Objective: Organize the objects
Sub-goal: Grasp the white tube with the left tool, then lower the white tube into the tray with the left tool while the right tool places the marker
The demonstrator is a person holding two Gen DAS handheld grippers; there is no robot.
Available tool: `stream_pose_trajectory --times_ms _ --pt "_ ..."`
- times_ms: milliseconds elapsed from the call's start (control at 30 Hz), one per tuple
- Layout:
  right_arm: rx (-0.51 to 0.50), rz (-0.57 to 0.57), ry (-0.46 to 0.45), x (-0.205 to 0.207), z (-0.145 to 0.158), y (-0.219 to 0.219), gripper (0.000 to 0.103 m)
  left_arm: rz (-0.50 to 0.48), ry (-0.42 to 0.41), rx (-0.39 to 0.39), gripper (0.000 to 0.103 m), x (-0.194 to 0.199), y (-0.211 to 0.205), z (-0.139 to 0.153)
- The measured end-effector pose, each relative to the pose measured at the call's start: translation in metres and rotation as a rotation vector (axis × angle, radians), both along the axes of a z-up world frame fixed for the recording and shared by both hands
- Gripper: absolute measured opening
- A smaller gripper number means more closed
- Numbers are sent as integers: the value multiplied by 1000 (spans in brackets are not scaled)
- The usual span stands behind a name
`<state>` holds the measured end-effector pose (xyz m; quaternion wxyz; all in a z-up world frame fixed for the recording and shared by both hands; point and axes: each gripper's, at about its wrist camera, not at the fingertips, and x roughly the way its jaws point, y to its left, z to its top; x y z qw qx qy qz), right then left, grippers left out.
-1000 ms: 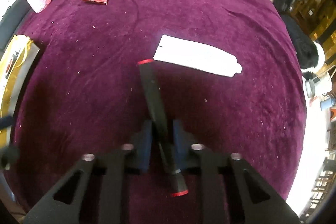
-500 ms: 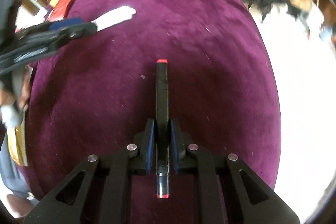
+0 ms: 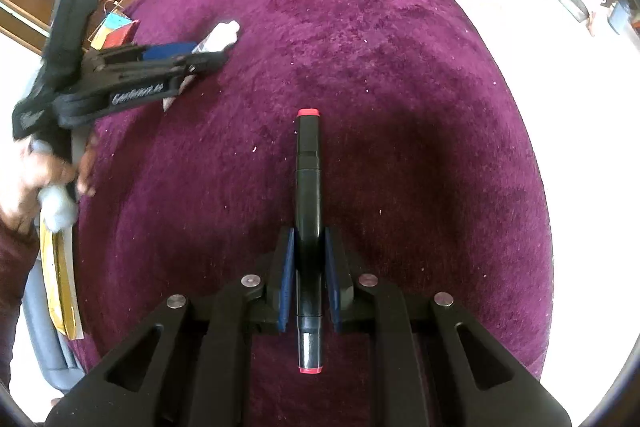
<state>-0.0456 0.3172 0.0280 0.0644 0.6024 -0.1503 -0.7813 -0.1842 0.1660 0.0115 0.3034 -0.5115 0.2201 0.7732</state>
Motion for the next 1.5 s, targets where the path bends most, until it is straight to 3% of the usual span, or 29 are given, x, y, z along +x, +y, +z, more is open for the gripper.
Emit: stream_pose_trajectory --times_ms 267,433,467,700,867,1233,1500 --pt "85 -2 9 -20 2 -16 19 74 -31 86 29 28 -26 11" --pt "207 38 56 -24 2 -36 19 118 -42 121 29 48 -45 16" --pt "207 40 63 -23 2 -37 13 127 -43 131 29 54 -51 18" --pt "-14 -34 58 -6 8 -11 13 219 -58 253 29 87 -95 36" --pt "-132 -31 60 7 19 -30 13 293 -70 334 29 116 -135 50" --pt "-244 130 86 13 55 -162 13 522 -49 480 29 178 -261 80" --pt "-334 270 56 17 67 -279 13 719 -4 441 29 214 -373 80"
